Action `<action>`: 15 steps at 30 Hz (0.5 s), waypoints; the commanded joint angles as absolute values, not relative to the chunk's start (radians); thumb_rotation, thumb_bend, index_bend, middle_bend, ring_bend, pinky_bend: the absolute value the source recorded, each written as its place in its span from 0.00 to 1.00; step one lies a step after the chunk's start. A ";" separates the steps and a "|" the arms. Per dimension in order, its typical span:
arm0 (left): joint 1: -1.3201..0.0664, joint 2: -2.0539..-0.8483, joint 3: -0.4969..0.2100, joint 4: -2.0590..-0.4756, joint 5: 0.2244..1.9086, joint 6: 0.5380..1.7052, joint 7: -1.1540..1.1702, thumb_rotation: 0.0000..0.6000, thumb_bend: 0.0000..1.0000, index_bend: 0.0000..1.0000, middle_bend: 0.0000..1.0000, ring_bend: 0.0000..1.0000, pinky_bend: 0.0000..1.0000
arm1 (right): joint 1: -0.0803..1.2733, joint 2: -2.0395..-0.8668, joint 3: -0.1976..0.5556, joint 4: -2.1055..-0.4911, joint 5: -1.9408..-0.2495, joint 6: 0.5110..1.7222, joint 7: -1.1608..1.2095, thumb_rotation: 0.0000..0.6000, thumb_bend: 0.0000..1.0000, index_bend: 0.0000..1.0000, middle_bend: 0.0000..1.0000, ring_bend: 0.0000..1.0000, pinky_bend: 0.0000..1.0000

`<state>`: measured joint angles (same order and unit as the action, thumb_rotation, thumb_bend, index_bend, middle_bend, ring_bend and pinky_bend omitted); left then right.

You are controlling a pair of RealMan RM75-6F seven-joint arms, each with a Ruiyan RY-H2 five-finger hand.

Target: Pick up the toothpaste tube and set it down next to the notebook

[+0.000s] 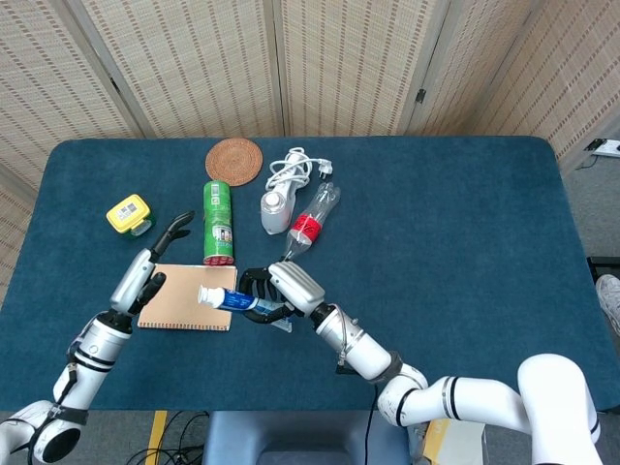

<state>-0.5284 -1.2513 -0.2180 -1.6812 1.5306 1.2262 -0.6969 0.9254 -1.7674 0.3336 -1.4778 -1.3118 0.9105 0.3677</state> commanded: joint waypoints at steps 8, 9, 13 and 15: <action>-0.562 -1.275 -0.205 -1.681 1.564 1.228 -0.639 0.00 0.01 0.00 0.00 0.00 0.14 | 0.970 -1.774 0.376 -1.519 -1.188 0.844 0.267 1.00 0.53 0.72 0.64 0.59 0.65; -0.565 -1.281 -0.204 -1.676 1.571 1.232 -0.628 0.00 0.01 0.00 0.00 0.00 0.14 | 0.975 -1.773 0.379 -1.523 -1.172 0.838 0.252 1.00 0.53 0.72 0.64 0.59 0.65; -0.576 -1.291 -0.199 -1.667 1.584 1.237 -0.605 0.00 0.00 0.00 0.00 0.00 0.14 | 0.987 -1.773 0.391 -1.538 -1.126 0.827 0.218 1.00 0.53 0.72 0.64 0.59 0.65; -0.582 -1.298 -0.196 -1.658 1.592 1.241 -0.589 0.00 0.00 0.00 0.00 0.00 0.14 | 0.992 -1.773 0.397 -1.542 -1.107 0.823 0.206 1.00 0.53 0.72 0.64 0.59 0.65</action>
